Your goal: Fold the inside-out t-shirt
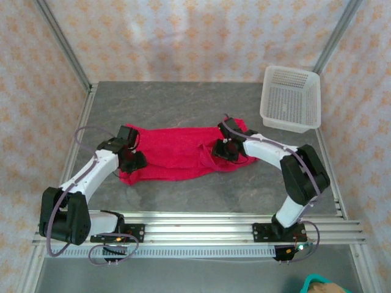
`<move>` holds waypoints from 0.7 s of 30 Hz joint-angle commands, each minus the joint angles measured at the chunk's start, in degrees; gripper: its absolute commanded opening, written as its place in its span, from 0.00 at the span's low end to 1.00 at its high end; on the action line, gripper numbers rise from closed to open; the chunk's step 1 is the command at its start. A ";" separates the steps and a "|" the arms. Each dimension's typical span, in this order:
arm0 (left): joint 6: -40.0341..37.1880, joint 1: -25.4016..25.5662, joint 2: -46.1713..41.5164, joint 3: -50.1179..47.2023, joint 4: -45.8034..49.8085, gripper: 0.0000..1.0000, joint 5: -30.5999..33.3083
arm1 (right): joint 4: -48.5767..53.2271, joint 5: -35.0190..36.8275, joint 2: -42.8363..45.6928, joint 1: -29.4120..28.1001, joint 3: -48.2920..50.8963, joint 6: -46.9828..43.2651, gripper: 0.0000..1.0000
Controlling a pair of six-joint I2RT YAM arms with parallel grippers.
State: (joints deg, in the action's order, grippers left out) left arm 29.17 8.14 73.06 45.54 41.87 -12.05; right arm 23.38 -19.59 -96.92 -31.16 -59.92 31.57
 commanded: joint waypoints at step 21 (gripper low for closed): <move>-1.35 1.70 14.19 3.73 -1.43 0.35 7.27 | 12.12 9.84 -1.86 14.78 -22.94 -5.87 0.00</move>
State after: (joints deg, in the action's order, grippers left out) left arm 28.93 9.23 85.80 48.62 38.89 -8.01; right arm 32.36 -12.14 -96.64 -16.99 -80.68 27.11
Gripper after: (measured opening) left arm 0.351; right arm 0.062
